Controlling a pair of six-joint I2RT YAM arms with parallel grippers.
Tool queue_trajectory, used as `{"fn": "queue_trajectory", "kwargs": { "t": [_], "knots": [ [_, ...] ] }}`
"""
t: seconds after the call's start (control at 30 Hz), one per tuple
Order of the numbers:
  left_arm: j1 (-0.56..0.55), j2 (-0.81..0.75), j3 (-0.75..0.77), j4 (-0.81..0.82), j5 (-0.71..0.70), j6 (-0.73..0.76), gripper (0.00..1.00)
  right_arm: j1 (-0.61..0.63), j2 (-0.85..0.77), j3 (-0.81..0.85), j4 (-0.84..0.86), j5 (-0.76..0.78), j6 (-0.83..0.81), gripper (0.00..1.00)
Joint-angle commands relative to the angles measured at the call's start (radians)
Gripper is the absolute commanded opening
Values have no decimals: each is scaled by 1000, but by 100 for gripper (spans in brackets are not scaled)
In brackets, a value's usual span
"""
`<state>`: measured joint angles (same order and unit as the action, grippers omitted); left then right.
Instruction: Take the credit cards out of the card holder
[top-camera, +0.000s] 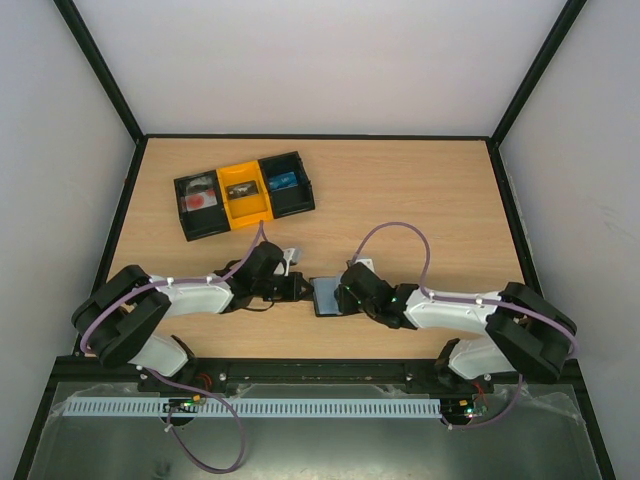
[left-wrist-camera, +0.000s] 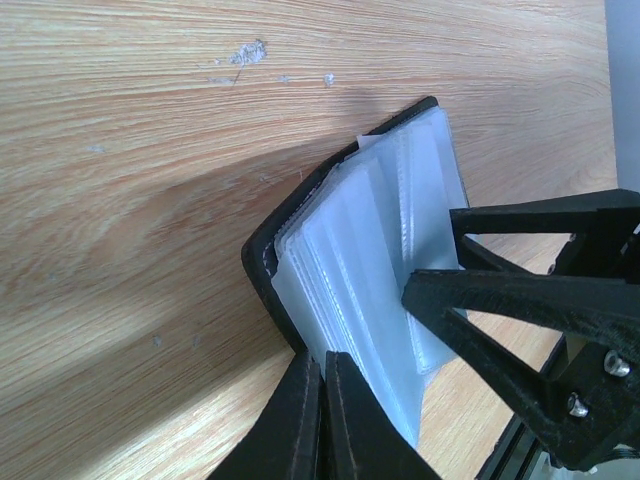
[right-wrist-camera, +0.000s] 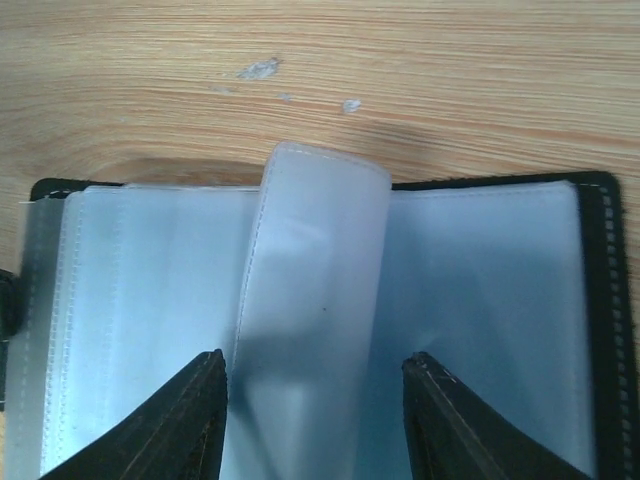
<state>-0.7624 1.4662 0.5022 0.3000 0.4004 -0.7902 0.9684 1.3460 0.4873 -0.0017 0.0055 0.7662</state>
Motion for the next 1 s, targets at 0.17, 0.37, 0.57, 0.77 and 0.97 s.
{"fn": "queue_trajectory", "kwargs": {
  "t": [0.17, 0.37, 0.57, 0.77, 0.97],
  "knots": [
    [-1, -24, -12, -21, -1, 26, 3, 6, -80, 19, -128, 155, -11, 36],
    [-2, -35, -10, -34, -6, 31, 3, 5, -127, 18, -199, 247, -7, 18],
    [-1, -38, -11, -35, -5, 31, 3, 4, -216, 55, -244, 205, 0, 30],
    [-2, -34, -11, -27, -3, 27, 3, 5, -218, 43, -120, 52, -10, 42],
    [-2, -35, -14, -22, 0, 23, 3, 6, -128, 24, -18, -55, 6, 47]
  ]
}}
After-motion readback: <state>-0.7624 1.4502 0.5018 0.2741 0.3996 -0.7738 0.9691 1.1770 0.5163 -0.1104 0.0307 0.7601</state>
